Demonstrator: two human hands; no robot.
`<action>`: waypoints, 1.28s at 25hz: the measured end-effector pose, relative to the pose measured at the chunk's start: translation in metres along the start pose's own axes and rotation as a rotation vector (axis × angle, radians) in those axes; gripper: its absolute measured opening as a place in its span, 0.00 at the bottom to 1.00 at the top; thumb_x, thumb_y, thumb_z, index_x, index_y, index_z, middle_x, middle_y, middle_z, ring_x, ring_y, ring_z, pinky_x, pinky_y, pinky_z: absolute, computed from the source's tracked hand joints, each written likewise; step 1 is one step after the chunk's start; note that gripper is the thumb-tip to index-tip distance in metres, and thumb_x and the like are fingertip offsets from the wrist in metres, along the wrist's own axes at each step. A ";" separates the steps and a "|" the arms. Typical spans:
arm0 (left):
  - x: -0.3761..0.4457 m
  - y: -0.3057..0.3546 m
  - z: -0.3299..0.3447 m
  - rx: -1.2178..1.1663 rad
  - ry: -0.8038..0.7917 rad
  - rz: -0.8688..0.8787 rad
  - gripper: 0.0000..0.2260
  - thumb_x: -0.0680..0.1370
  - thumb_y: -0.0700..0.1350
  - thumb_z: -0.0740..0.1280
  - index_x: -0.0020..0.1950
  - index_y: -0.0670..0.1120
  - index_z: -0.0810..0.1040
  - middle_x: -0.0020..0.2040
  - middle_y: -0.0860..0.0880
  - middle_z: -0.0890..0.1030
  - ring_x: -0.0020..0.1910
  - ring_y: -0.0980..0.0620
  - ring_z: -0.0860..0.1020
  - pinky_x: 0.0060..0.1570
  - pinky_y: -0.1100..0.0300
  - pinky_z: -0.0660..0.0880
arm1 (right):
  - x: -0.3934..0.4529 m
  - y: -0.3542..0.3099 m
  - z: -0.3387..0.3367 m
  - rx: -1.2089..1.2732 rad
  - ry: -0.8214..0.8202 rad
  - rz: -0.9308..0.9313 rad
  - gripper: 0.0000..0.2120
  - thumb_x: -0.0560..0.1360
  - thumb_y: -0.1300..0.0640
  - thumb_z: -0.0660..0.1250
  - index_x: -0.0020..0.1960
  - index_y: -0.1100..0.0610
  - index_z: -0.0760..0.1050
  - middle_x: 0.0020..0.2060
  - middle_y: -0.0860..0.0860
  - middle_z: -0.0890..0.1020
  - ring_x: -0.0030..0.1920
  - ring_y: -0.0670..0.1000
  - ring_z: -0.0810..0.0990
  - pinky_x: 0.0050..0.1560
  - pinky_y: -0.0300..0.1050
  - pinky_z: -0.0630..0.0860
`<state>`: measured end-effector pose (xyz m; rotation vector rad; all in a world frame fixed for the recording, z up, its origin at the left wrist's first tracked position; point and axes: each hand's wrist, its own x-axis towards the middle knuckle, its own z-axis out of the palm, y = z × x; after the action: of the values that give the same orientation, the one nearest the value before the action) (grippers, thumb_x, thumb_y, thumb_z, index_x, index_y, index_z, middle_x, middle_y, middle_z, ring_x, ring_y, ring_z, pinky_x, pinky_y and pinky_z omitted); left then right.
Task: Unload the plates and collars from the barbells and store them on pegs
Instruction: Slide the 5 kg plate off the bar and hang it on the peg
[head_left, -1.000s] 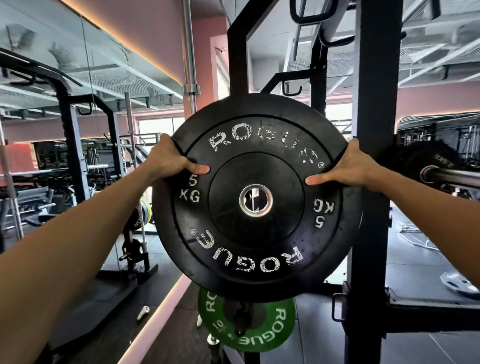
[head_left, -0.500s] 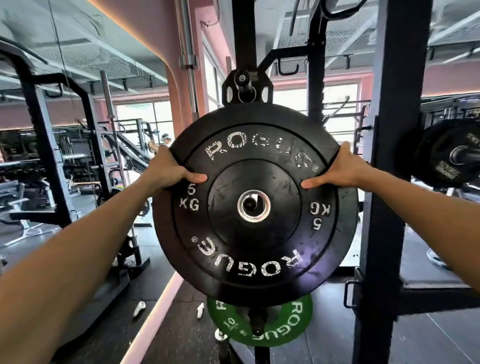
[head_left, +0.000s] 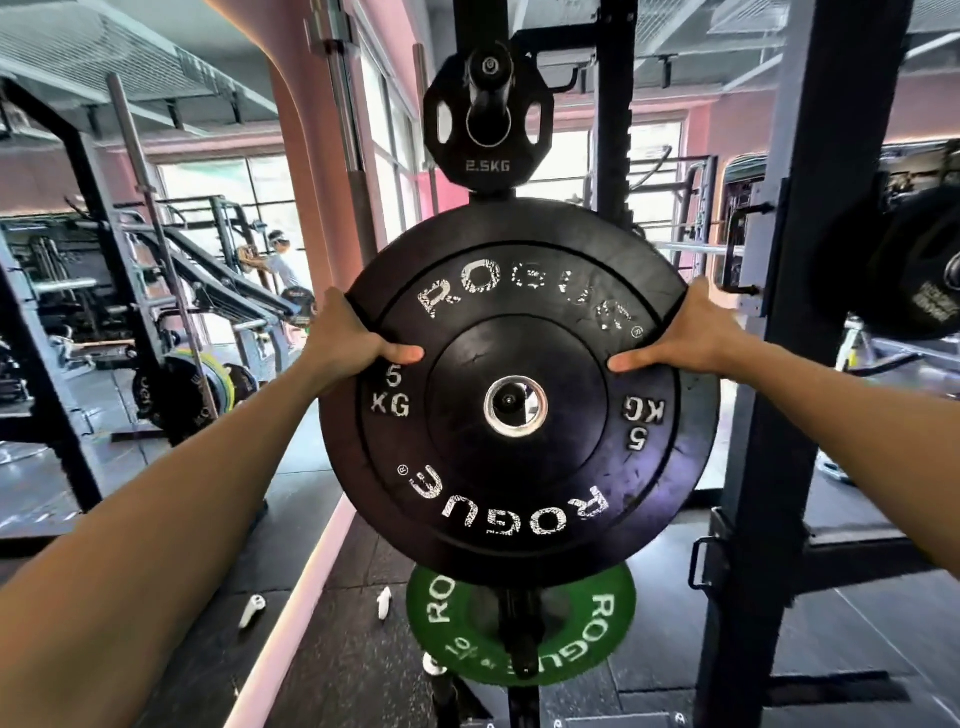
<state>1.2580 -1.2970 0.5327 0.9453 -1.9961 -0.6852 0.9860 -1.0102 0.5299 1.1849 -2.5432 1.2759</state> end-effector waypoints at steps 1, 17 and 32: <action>0.004 -0.005 0.006 -0.001 0.008 0.000 0.52 0.37 0.65 0.82 0.59 0.49 0.76 0.52 0.54 0.83 0.50 0.54 0.82 0.52 0.52 0.80 | 0.008 0.002 0.007 -0.013 -0.002 -0.007 0.61 0.44 0.37 0.83 0.66 0.59 0.56 0.64 0.57 0.72 0.66 0.60 0.72 0.64 0.55 0.71; 0.097 -0.036 0.076 -0.014 0.110 0.035 0.49 0.51 0.55 0.85 0.64 0.42 0.67 0.57 0.52 0.74 0.62 0.45 0.75 0.59 0.51 0.72 | 0.149 0.034 0.092 0.030 0.111 -0.036 0.54 0.49 0.45 0.85 0.62 0.60 0.57 0.61 0.58 0.74 0.62 0.60 0.73 0.51 0.45 0.68; 0.167 -0.055 0.110 0.008 0.135 0.062 0.49 0.47 0.62 0.82 0.62 0.48 0.68 0.58 0.53 0.76 0.61 0.47 0.76 0.62 0.41 0.70 | 0.224 0.057 0.126 0.050 0.114 -0.009 0.54 0.48 0.44 0.85 0.62 0.58 0.57 0.63 0.57 0.73 0.64 0.60 0.73 0.57 0.48 0.70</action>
<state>1.1203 -1.4503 0.5071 0.9059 -1.9024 -0.5648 0.8253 -1.2150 0.4917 1.0974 -2.4368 1.3711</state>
